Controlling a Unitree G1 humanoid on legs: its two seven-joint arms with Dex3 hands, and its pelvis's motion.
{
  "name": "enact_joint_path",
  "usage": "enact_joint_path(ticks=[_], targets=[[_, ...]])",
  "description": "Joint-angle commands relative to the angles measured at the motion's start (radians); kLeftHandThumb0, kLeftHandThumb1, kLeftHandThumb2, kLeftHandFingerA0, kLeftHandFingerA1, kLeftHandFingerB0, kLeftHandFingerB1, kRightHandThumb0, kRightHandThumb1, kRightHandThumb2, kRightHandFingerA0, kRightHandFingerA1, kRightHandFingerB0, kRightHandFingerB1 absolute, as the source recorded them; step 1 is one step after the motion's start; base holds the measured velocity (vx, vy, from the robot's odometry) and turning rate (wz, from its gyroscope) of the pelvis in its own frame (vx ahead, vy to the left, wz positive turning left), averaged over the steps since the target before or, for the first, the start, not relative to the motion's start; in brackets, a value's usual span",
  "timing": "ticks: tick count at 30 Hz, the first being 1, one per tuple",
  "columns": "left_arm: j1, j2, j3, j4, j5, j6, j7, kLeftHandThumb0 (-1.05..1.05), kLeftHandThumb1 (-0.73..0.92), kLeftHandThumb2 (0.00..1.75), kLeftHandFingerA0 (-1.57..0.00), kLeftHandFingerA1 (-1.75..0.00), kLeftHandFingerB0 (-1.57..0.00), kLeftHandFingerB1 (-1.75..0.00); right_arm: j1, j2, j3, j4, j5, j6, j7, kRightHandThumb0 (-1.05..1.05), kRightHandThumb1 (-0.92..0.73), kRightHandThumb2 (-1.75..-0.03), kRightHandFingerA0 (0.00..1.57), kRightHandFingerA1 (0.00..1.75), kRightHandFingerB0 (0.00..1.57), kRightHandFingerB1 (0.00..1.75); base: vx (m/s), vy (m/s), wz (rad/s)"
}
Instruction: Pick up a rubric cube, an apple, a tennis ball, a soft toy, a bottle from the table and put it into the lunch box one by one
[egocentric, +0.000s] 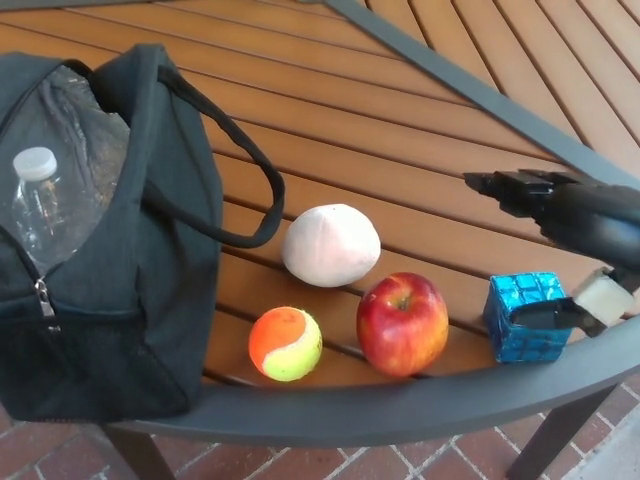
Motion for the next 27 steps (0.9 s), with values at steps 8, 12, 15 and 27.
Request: enact_joint_path(ticks=[8, 12, 15, 27], targets=[[0.042, 0.005, 0.012, 0.02, -0.005, -0.051, -0.028, -0.07, 0.52, 1.07, -1.04, -1.04, -0.98, -1.0, 0.007, 0.064, 0.1, 0.17, -0.129, -0.033, -0.031, -0.67, -0.55, -0.57, 0.01, 0.34, 0.13, 0.3, 0.0, 0.0, 0.0], [0.039, 0.011, 0.011, 0.02, 0.002, -0.047, -0.024, -0.09, 0.56, 1.0, -1.06, -1.05, -0.99, -1.02, 0.016, 0.059, 0.143, 0.193, -0.143, -0.014, 0.023, -0.66, -0.56, -0.57, 0.0, 0.4, 0.12, 0.31, 0.0, 0.0, 0.0], [0.035, 0.013, 0.009, 0.019, 0.005, -0.04, -0.019, -0.08, 0.61, 0.91, -1.06, -1.05, -0.98, -1.04, 0.02, 0.061, 0.168, 0.199, -0.157, -0.005, 0.043, -0.68, -0.54, -0.57, 0.02, 0.39, 0.12, 0.33, 0.0, 0.0, 0.0], [0.04, 0.013, 0.007, 0.02, 0.008, -0.046, -0.024, -0.11, 0.56, 0.94, -1.07, -1.06, -0.97, -1.04, -0.028, 0.042, 0.33, 0.298, -0.335, 0.044, 0.134, -0.5, -0.61, -0.59, 0.04, 0.42, 0.16, 0.31, 0.0, 0.0, 0.0]])
